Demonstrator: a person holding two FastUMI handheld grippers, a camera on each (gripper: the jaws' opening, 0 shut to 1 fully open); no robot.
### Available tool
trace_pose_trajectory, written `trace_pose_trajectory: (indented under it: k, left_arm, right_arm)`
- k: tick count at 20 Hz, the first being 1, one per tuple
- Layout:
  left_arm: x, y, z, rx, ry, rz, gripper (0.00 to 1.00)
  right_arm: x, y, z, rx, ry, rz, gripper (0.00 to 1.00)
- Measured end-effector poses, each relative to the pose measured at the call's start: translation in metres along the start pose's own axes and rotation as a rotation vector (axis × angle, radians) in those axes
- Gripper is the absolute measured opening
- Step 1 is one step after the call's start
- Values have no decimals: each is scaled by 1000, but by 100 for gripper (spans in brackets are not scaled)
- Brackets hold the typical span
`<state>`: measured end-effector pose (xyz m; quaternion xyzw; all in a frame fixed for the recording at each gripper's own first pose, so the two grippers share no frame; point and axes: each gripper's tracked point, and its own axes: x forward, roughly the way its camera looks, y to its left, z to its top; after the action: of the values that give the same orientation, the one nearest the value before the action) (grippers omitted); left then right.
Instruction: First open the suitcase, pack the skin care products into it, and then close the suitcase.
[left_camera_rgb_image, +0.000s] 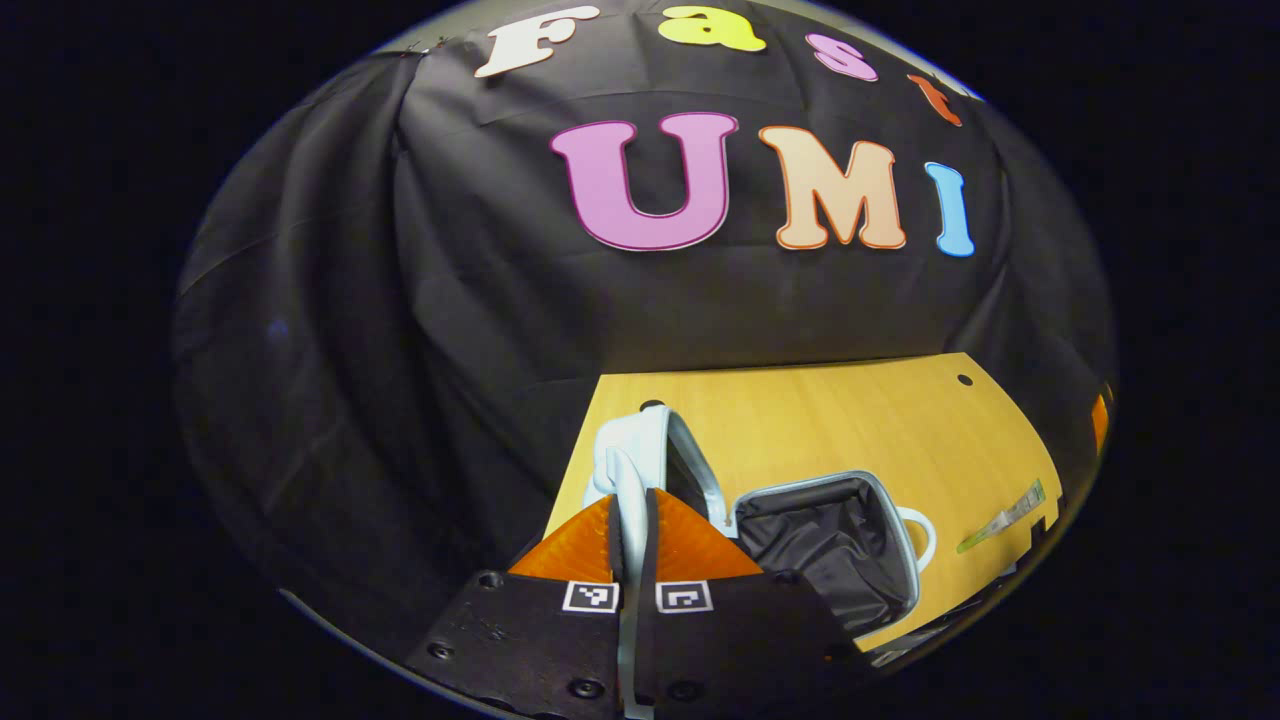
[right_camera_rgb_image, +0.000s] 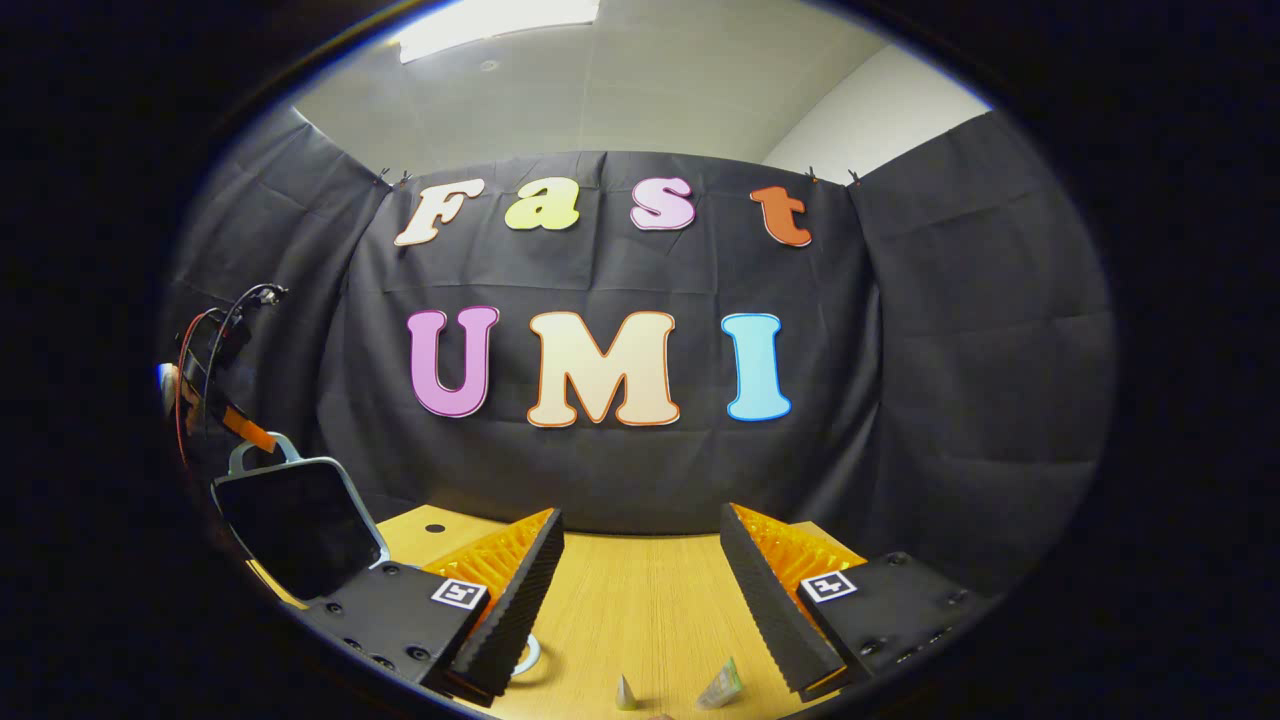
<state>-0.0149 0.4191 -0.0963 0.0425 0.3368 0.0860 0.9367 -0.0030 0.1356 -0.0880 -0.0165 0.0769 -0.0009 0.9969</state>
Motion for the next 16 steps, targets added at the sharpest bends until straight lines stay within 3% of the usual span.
trace_pose_trajectory:
  k: [2,10,16]
  left_arm:
    - [9,21,-10,-12,19,19,0]
    - [54,87,-56,-91,50,58,0]
    - [86,117,-99,-153,88,138,0]
  right_arm:
    - [-1,9,-4,-2,13,-22,96]
    - [-1,20,1,-66,17,-65,97]
    - [1,17,-7,-78,44,-90,98]
